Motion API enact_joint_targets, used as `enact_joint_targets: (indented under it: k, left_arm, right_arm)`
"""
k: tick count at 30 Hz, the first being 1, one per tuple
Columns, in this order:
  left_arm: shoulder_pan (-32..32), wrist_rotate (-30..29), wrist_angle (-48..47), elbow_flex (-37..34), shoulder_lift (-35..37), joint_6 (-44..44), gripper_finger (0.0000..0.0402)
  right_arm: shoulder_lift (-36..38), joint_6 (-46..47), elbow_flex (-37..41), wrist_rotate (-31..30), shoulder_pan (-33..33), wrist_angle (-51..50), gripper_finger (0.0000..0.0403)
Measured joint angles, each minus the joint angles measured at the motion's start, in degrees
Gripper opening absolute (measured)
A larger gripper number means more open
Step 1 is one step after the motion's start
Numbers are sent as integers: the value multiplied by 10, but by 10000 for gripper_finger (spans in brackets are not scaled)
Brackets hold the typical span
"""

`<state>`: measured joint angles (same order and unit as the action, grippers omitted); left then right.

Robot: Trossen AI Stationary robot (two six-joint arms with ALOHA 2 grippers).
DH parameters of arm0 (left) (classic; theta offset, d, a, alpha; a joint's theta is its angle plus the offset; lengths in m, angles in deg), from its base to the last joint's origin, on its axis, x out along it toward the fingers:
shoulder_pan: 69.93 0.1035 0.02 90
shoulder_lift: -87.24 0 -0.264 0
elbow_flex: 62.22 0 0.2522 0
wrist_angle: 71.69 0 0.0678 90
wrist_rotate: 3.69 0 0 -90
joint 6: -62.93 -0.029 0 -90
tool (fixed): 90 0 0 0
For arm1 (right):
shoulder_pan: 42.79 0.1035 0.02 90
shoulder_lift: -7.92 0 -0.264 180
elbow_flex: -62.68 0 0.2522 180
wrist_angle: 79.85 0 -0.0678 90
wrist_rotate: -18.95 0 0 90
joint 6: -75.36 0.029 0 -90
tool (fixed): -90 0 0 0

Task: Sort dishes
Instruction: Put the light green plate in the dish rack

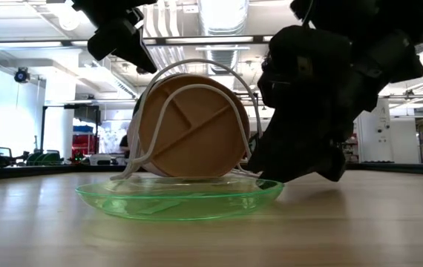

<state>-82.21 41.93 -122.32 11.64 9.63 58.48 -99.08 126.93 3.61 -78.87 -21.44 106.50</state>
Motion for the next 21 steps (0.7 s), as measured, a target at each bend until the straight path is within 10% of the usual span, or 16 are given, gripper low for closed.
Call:
enact_joint_targets:
  k: [21]
  left_arm:
    - [0, 0, 0, 0, 0, -2, 0]
  right_arm:
    - [1, -58, -94, -1, -4, -200, 39]
